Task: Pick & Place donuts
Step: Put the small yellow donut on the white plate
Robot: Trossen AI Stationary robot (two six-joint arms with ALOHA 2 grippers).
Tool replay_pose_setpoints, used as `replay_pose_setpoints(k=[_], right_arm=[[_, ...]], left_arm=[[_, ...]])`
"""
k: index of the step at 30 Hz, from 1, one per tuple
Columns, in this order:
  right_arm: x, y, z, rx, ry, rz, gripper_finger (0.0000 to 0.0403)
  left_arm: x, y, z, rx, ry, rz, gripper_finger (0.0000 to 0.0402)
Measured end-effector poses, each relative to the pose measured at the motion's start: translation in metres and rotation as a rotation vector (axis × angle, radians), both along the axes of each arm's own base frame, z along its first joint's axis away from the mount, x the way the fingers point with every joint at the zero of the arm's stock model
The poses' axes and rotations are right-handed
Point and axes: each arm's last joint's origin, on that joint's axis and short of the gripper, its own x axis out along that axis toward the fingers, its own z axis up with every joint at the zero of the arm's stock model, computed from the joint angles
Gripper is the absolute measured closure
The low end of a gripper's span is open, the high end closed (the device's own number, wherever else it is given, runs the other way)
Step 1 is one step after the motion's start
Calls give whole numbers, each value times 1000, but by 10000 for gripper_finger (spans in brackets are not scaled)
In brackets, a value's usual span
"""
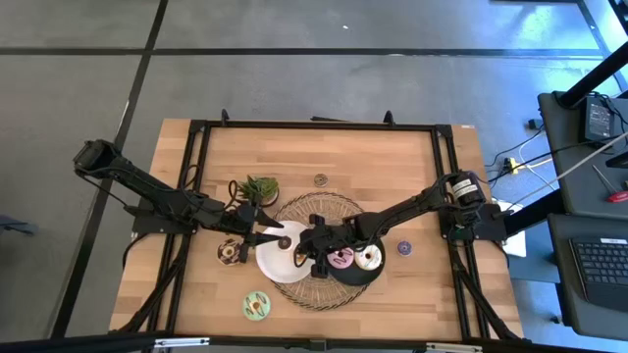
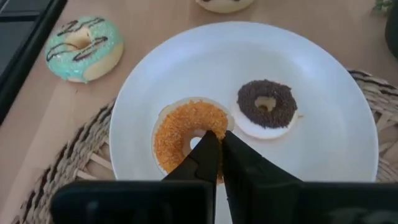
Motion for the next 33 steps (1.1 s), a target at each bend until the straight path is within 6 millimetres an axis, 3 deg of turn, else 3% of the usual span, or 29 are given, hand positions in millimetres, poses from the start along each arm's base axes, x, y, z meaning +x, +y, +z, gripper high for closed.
replay_pose_setpoints(k=[20,33], right_arm=[[3,-7,-27,-51,81,-50,385],[4,-8,-28,-82,67,-42,376]], left_arm=[[0,0,-1,3,8,-1,258],[0,0,-3,11,28,-1,258]])
